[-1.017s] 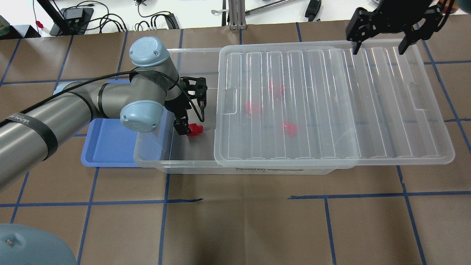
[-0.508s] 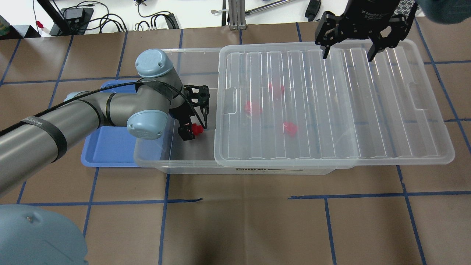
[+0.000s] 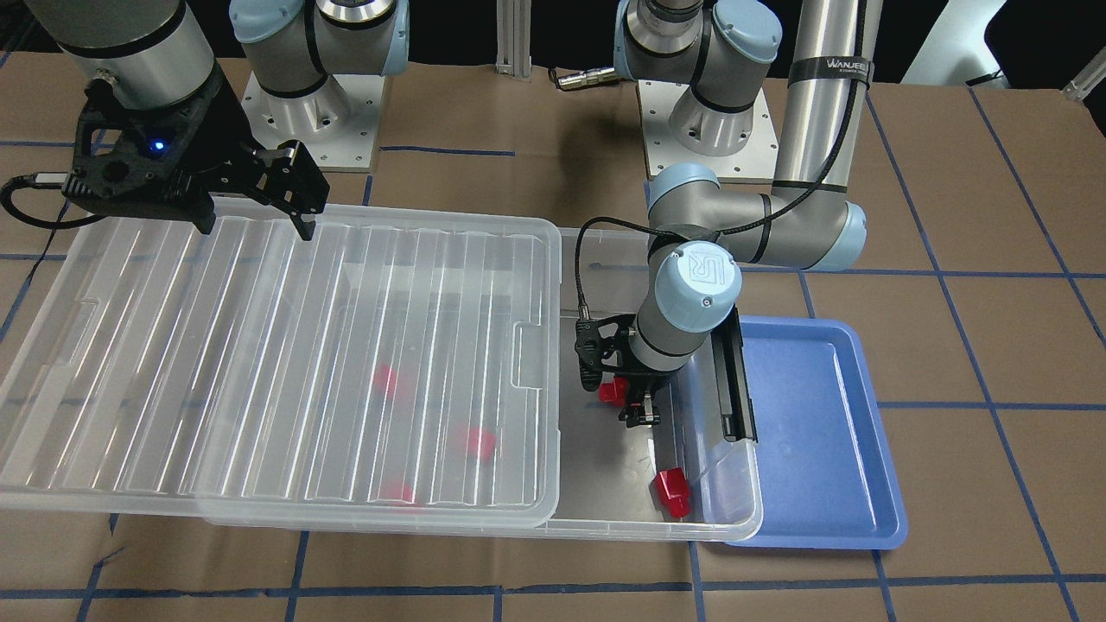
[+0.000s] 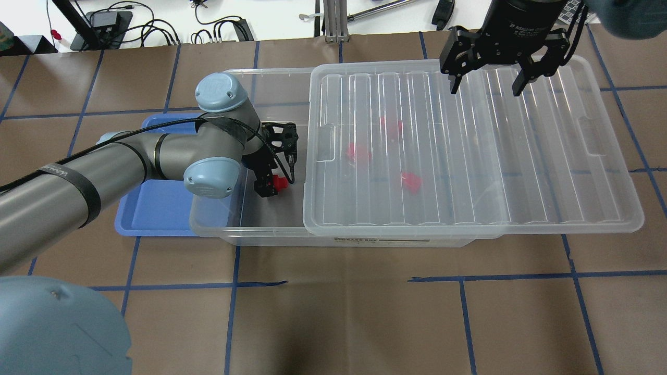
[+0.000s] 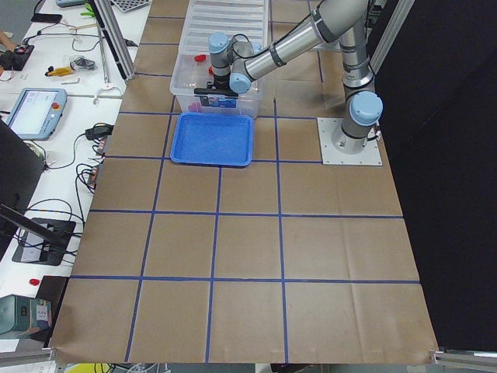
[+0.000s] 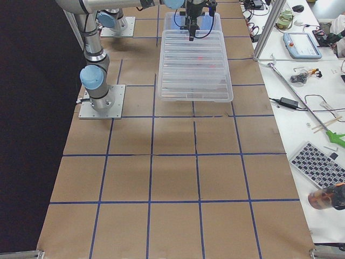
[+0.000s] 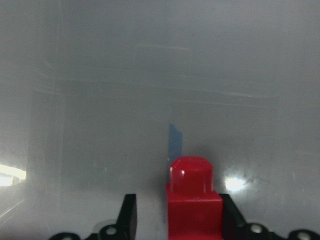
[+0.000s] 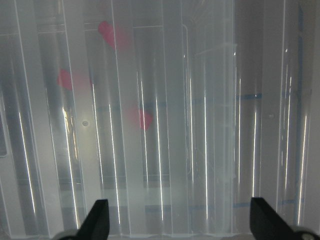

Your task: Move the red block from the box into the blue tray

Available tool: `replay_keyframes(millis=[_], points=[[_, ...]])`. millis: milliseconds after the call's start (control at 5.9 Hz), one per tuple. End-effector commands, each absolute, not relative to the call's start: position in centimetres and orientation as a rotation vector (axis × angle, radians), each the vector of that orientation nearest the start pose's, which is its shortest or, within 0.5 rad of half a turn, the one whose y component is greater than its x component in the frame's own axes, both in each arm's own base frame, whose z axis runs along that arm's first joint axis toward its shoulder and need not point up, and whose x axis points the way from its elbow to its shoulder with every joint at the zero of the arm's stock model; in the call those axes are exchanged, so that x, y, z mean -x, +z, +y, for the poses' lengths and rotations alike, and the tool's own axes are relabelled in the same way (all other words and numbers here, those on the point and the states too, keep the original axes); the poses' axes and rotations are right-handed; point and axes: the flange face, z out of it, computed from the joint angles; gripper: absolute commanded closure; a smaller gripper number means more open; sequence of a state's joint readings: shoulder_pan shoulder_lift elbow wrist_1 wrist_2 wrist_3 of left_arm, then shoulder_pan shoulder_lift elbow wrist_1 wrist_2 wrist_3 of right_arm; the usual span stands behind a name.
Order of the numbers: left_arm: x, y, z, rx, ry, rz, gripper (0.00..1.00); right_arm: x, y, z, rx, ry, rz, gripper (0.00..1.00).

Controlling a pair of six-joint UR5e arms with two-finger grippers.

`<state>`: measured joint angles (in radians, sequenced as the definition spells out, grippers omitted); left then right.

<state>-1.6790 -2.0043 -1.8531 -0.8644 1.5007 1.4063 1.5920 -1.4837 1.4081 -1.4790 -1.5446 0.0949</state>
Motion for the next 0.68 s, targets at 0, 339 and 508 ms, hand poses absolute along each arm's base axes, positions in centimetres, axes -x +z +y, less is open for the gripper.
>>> replay_keyframes(millis=[0,339,508], points=[[20.2,21.0,-55.6,-2.182,-0.093,2.304,0.93,-14.0,51.6,-52.4,-0.114,0.011,3.159,0.00],[20.0,24.9,-55.7,-2.153,-0.158,2.284,0.96,-14.0,51.7,-52.4,-0.116,0.008,3.161,0.00],[19.8,28.6,-55.5,-2.149,-0.143,2.284,0.96,-14.0,51.6,-52.3,-0.119,0.010,3.160,0.00]])
